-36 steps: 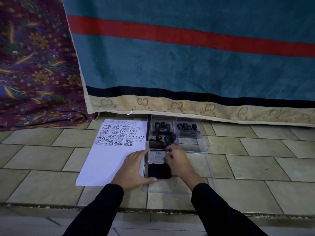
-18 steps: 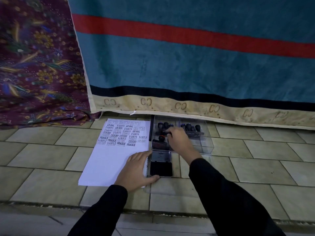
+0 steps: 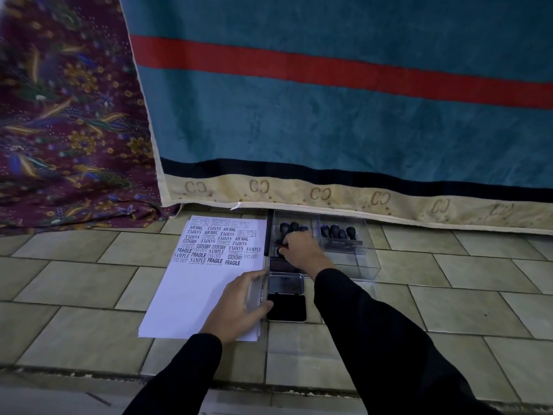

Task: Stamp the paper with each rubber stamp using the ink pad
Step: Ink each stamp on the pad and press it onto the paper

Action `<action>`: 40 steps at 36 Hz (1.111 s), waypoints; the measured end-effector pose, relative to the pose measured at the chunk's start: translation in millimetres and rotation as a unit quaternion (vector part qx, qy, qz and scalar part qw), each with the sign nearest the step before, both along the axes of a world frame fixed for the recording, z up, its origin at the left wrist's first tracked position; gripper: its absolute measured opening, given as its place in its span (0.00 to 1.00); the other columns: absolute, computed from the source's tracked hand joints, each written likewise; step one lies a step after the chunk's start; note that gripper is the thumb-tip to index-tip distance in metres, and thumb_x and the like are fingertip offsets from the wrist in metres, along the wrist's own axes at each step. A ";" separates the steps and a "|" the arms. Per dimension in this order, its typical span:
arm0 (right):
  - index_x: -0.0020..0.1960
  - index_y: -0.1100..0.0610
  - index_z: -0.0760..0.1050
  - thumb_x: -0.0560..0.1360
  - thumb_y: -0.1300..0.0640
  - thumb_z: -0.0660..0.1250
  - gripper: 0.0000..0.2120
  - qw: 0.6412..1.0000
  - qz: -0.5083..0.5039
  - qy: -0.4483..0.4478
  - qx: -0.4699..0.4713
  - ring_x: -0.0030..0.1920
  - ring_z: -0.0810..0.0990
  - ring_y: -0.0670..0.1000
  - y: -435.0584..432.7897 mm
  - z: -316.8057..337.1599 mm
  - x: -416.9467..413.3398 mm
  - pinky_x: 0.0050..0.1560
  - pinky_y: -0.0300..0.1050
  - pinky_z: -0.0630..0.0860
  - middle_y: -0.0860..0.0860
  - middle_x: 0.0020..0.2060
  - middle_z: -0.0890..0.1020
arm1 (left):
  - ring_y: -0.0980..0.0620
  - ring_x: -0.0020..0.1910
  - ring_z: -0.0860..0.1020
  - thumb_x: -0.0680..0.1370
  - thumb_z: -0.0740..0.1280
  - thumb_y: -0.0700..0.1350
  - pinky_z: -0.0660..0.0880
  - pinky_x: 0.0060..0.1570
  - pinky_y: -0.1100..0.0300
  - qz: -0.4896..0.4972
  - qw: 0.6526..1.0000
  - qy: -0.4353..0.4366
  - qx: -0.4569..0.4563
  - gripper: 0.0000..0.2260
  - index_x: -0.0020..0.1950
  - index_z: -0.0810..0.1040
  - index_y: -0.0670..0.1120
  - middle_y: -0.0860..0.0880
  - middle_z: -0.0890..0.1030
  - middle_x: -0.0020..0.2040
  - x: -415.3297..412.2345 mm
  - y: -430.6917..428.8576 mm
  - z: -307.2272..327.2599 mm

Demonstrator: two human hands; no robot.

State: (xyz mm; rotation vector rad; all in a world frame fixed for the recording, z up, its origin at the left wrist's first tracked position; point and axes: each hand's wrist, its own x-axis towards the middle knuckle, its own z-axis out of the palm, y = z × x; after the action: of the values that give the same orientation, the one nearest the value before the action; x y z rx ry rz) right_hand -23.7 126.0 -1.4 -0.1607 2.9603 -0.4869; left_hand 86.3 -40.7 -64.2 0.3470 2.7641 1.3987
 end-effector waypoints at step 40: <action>0.56 0.56 0.79 0.71 0.60 0.71 0.14 0.959 0.083 0.072 -0.260 0.48 0.81 0.48 36.4 -3.9 119.7 0.53 0.34 0.78 0.52 0.48 0.80 | 0.60 0.66 0.64 0.62 0.69 0.72 0.59 0.64 0.64 -0.022 0.989 0.077 -0.128 0.41 0.70 0.66 0.55 0.59 0.70 0.66 -6.2 4.0 -12.2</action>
State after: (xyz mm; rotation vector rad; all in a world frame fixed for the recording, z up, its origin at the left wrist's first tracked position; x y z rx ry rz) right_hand 96.0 162.4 -5.2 -0.5116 2.8423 -1.2648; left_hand 80.1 -36.6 -76.4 0.5202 2.9912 1.0307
